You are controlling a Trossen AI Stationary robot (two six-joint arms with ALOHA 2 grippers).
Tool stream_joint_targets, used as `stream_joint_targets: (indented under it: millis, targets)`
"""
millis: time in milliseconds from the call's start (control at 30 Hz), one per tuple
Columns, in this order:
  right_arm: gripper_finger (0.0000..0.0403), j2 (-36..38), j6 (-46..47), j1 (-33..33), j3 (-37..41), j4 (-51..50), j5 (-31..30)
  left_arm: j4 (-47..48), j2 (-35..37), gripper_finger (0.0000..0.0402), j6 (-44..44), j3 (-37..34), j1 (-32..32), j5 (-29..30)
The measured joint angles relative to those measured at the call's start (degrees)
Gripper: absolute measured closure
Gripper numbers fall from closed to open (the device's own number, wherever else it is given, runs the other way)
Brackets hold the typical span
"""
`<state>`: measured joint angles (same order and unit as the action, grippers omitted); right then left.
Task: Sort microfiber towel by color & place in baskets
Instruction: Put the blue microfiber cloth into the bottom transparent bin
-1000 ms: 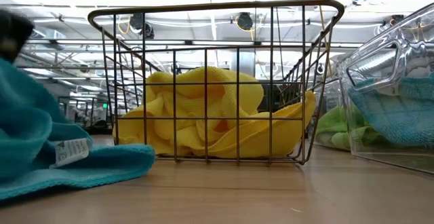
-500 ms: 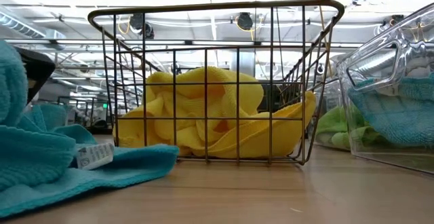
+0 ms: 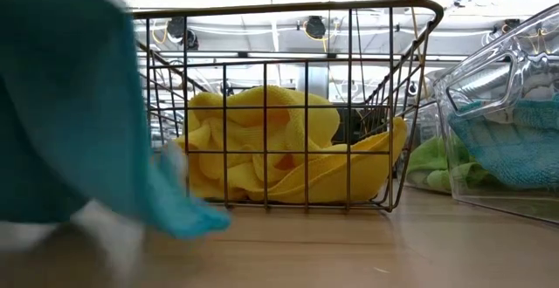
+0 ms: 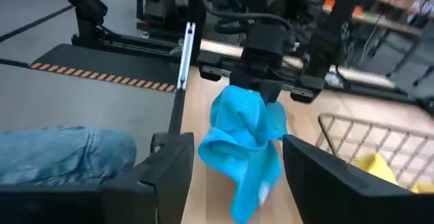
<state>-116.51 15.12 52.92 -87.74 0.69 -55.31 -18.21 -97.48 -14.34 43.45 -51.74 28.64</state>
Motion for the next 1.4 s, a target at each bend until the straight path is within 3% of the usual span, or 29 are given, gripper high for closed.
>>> stream_joint_targets:
  millis: [200, 467, 633, 867, 1033, 1400]
  targets:
    - [0.0188, -2.5, -5.3, -3.2, 0.0, 7.9, 5.4, -0.4, 1.2, 0.0382, 4.0, 3.0, -0.1, 1.4]
    - [0.0188, -3.9, -8.7, -6.4, 0.0, 10.9, 12.3, -1.1, 1.3, 0.0383, 9.1, 7.0, -0.1, 2.7]
    - [0.0188, -5.0, -10.9, -8.4, 0.0, 16.1, 16.8, -2.6, 1.3, 0.0383, 15.5, 8.9, -0.1, 4.2]
    - [0.0188, -5.2, -9.9, -11.3, 0.0, 17.2, 18.5, -7.4, 1.3, 0.0383, 29.0, 10.2, 0.0, 4.2]
    - [0.0187, -5.2, -9.7, -12.9, 0.0, 18.4, 24.9, -8.1, 1.3, 0.0383, 32.3, 10.3, 0.5, 3.9]
    - [0.0107, -5.2, -7.9, -14.6, 0.0, 18.2, 30.2, -11.5, 1.3, 0.0380, 39.1, 10.3, 1.1, 2.9]
